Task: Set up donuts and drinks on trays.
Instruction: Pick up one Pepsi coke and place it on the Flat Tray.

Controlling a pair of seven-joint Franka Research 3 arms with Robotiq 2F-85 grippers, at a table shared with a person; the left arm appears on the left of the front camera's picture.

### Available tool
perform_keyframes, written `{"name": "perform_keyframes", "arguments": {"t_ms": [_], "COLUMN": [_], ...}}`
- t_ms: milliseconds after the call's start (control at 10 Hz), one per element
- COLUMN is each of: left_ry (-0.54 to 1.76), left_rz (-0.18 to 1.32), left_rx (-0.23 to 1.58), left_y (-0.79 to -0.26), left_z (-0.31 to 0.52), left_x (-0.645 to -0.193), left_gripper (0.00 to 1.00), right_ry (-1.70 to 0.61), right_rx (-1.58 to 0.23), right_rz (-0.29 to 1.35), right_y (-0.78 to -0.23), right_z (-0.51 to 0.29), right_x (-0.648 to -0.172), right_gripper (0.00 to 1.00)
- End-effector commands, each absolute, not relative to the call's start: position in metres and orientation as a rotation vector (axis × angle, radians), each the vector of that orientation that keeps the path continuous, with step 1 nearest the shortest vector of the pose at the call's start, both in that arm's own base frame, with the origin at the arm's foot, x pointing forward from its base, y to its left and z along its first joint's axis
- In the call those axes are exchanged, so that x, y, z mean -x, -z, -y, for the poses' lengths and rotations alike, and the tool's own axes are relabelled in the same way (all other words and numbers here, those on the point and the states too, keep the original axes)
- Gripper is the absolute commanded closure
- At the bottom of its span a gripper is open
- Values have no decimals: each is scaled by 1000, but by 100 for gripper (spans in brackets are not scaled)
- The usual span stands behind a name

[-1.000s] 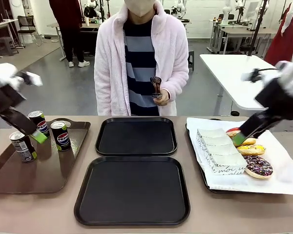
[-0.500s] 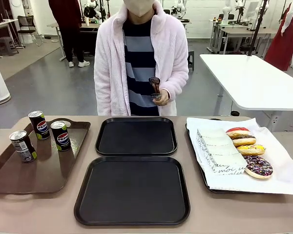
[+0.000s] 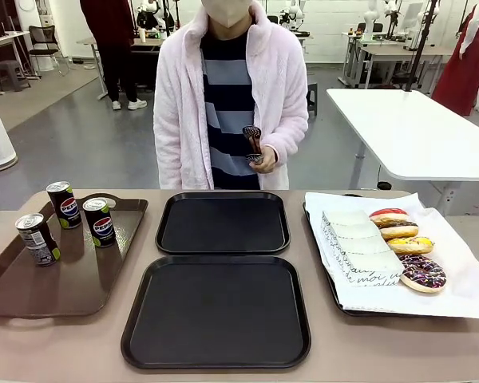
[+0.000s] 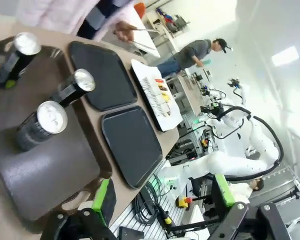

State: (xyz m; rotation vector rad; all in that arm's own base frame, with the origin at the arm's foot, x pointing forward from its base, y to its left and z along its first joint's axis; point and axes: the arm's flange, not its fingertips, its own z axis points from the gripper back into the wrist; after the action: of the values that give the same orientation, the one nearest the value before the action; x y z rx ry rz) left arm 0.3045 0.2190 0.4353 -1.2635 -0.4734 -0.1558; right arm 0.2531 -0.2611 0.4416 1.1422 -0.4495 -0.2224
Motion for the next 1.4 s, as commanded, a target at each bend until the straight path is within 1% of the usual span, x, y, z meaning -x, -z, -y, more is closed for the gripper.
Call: {"name": "perform_keyframes", "arguments": {"t_ms": [0,200,300,400,1300], "left_ry": [132,95,84,91,91], "left_rz": [467,432,423,442,442], "left_rx": [1240,1186,1135,1215,1215], "left_y": [-436,-432,-434,-426,-426], "left_z": [-234,-247,-249,-243,-243], "left_x": [-312,-312,-312,-311,-311], "left_gripper": [0,0,0,0,0], "right_ry": [254,273,297,264,264], "right_rx": [-1095,-1083,-1018,-1082,-1082], "right_rz": [417,393,379,424,424], "right_y": [-455,-458,-458,-455,-455], "right_z": [272,278,273,279,279], "right_x": [-249,-248,-249,-250,-250], "right_gripper": [0,0,0,0,0]}}
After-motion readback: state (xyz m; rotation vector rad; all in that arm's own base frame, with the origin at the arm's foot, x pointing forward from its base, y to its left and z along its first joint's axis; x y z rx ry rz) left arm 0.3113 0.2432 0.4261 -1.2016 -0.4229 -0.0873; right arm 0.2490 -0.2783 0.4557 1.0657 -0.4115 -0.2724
